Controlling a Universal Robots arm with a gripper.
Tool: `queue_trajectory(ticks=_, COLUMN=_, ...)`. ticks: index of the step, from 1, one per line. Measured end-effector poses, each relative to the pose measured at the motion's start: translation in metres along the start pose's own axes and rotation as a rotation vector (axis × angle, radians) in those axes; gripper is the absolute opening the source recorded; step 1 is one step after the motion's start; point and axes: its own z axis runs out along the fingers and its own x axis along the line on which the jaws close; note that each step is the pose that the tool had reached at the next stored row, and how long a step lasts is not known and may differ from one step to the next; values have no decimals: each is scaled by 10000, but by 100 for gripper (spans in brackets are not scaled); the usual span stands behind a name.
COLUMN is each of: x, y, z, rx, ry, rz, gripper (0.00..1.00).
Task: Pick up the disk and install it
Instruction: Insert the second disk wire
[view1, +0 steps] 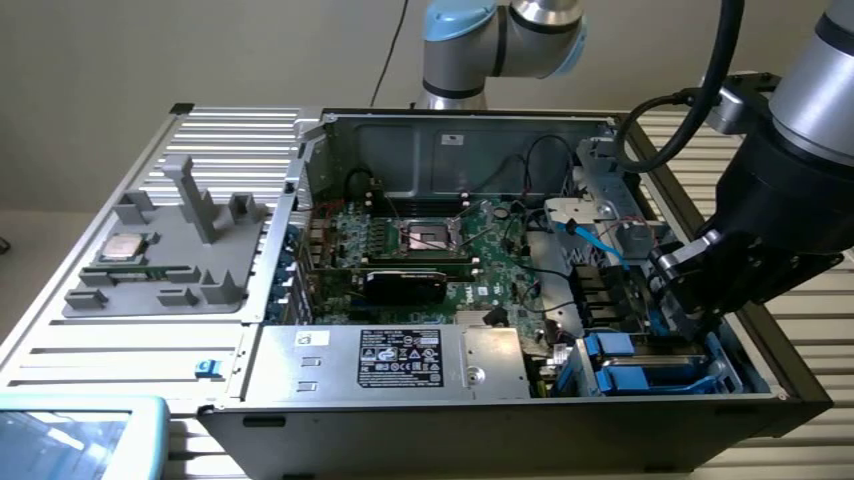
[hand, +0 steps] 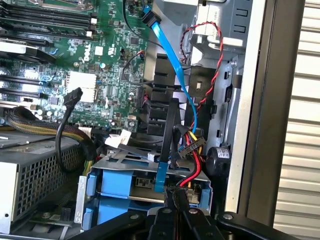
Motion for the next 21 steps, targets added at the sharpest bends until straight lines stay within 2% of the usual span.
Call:
queue_trajectory(ticks=5, x=-71, y=-14, z=1, rx=1, ry=1, rz=-1, gripper=11)
queue_trajectory(ticks=17, x=-72, y=-15, z=6, rx=1, ry=0, rz=0, gripper=11)
queue_trajectory(ticks=21, x=-72, y=-15, z=49, rx=-3, ry=-38, rz=0, gripper=11)
